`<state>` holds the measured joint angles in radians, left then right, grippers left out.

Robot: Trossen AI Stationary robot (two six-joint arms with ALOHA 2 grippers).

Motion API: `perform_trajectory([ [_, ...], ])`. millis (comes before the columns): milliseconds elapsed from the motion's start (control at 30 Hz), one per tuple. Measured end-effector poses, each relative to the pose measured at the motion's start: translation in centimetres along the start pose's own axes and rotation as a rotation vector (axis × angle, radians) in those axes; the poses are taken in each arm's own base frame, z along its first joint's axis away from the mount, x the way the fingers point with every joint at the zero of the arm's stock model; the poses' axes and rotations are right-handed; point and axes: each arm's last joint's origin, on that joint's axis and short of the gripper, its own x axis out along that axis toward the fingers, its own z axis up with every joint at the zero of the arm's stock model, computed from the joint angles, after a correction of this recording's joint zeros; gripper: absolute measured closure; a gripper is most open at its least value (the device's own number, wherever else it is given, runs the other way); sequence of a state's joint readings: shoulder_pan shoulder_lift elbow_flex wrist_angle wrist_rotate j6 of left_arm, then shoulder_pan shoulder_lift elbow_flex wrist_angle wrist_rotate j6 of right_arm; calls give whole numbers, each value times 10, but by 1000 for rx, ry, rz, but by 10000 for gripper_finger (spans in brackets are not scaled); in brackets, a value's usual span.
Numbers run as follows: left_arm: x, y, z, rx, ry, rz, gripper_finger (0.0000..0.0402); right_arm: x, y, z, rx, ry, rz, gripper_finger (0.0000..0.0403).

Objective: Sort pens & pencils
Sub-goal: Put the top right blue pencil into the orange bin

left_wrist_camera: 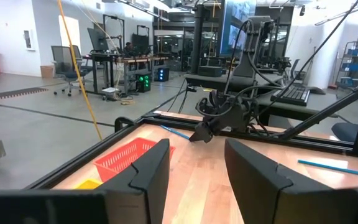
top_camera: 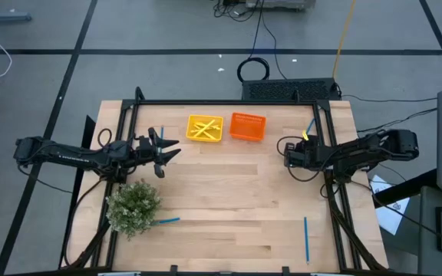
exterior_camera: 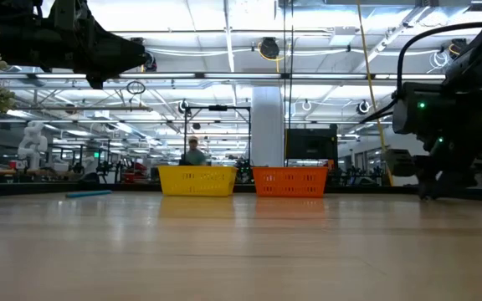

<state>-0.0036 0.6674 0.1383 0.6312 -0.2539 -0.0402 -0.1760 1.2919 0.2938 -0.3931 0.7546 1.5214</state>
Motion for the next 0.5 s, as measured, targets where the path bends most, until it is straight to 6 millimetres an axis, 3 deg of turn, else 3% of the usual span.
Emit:
perform_trajectory([
  [267, 0, 0, 0, -3, 0, 0, 243, -2, -3, -5, -39, 11, 10, 390],
  [500, 0, 0, 0, -3, 1, 0, 243, -6, -2, -10, -79, 26, 40, 395],
])
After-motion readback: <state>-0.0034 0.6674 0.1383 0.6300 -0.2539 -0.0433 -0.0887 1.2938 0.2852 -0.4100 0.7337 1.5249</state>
